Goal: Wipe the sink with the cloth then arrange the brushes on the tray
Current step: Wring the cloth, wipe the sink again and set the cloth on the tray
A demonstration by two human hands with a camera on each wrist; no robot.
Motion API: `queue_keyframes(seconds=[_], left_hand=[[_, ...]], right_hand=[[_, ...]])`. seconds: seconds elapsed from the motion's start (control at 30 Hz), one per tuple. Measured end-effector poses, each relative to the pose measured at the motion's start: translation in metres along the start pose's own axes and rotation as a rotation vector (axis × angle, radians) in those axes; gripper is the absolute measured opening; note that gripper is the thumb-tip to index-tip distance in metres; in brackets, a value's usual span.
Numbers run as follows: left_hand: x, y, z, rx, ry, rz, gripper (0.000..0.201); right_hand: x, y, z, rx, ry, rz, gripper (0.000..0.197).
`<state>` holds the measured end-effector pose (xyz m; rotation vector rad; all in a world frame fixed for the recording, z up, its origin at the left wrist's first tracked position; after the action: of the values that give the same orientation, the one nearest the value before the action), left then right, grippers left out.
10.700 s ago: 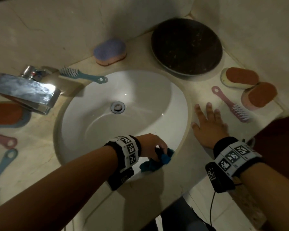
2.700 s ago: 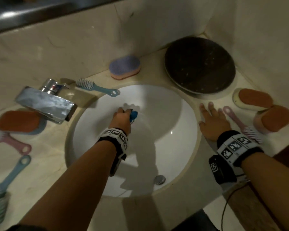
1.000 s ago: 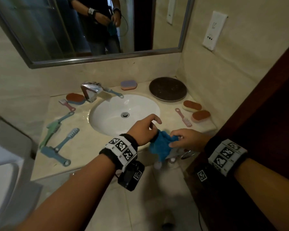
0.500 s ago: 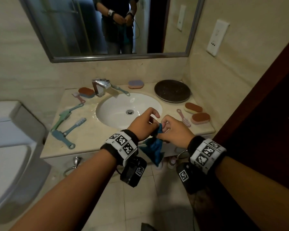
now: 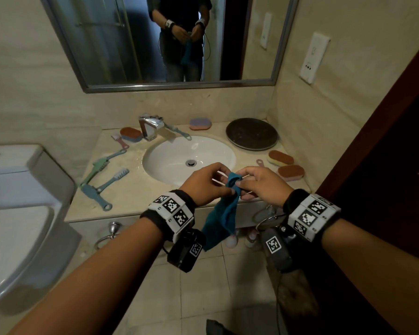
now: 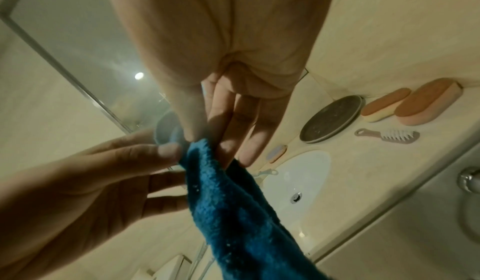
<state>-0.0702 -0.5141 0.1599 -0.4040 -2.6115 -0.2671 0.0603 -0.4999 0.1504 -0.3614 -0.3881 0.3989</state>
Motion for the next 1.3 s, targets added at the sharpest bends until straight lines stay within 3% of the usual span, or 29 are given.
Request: queue_keyframes(seconds=[0.2,0.33,0.43,0.5,0.57,0.63,0.73,0.9,1.07,1.17,1.3], left_hand=[[0.007,0.005,-0.009,-0.055,0.225,-0.045,0.009],[0.007,0.007,-0.009,-0.029,0.165,-0.070,0.001],[0.005,0.012,-0.013,-0.014,0.060,-0.109,0.005],[0.006,0.015,-0.015,-0.005,0.001,-0.128,0.006],[0.009,0.018,-0.016,-0.003,-0.034,-0.138,0.008],[0.013,0.018,-0.015,-0.015,-0.011,-0.140,0.009],[0.014,0.015,-0.009,-0.017,-0.022,-0.109,0.013],[0.019,0.013,0.011,0.041,0.107,-0.066,0.022],[0.027,0.007,0.022,0.082,0.215,-0.085,0.012],[0.035,0.005,0.028,0.069,0.282,-0.087,0.009],[0.046,0.003,0.032,0.054,0.321,-0.090,0.010]], right_hand=[[-0.001,0.000,0.003,0.050,-0.103,0.031,0.013],[0.006,0.003,0.007,0.048,-0.139,-0.030,0.021],[0.002,0.007,0.009,0.016,-0.101,-0.023,0.010],[0.002,0.009,0.009,0.019,-0.087,0.009,0.027],[0.004,0.009,0.011,0.058,-0.221,-0.014,0.044],[0.008,0.010,0.011,0.087,-0.308,-0.063,0.038],[0.016,0.011,0.009,0.088,-0.318,-0.108,0.013],[0.032,0.019,-0.005,0.003,-0.229,-0.152,0.030],[0.043,0.018,-0.003,0.004,-0.263,-0.247,0.025],[0.047,0.016,0.001,0.063,-0.348,-0.271,0.003],[0.056,0.018,-0.006,0.049,-0.507,-0.260,0.009]])
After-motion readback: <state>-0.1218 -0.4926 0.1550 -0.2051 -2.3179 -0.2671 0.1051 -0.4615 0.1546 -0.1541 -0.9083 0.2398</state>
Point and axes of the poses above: each hand's wrist, its own y-axis towards the middle knuckle, its own x-axis out of the back of the hand, z = x × y, the point moved 7 cm from there along y, towards the middle knuckle, and after that the axes turned 12 degrees about -x, right-handed, at the moved point
